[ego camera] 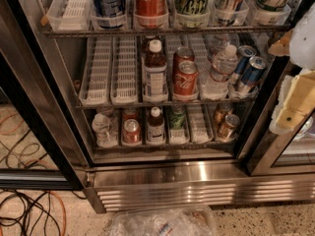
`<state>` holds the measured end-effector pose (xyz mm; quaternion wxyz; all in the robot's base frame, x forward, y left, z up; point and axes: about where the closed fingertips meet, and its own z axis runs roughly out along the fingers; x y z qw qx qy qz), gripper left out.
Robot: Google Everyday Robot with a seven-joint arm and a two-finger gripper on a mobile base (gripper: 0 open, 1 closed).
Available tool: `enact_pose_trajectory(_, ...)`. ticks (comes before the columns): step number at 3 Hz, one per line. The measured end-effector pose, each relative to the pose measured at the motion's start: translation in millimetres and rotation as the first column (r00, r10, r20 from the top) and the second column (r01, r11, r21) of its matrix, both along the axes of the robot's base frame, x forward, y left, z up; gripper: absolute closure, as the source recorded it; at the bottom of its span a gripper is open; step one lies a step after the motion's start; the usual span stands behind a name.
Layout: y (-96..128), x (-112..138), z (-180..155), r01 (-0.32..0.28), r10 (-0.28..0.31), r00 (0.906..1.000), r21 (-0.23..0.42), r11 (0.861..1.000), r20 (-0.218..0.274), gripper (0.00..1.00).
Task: Pick 7up can from top shelf of fridge
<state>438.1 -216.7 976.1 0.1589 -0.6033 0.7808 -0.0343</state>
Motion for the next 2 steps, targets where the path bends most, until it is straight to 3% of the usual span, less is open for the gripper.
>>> enact_pose_trajectory(2, 2.7, 0.8, 1.4, 0.005, -0.005, 0.9998, 0.019, 1.0, 0.017, 0.0)
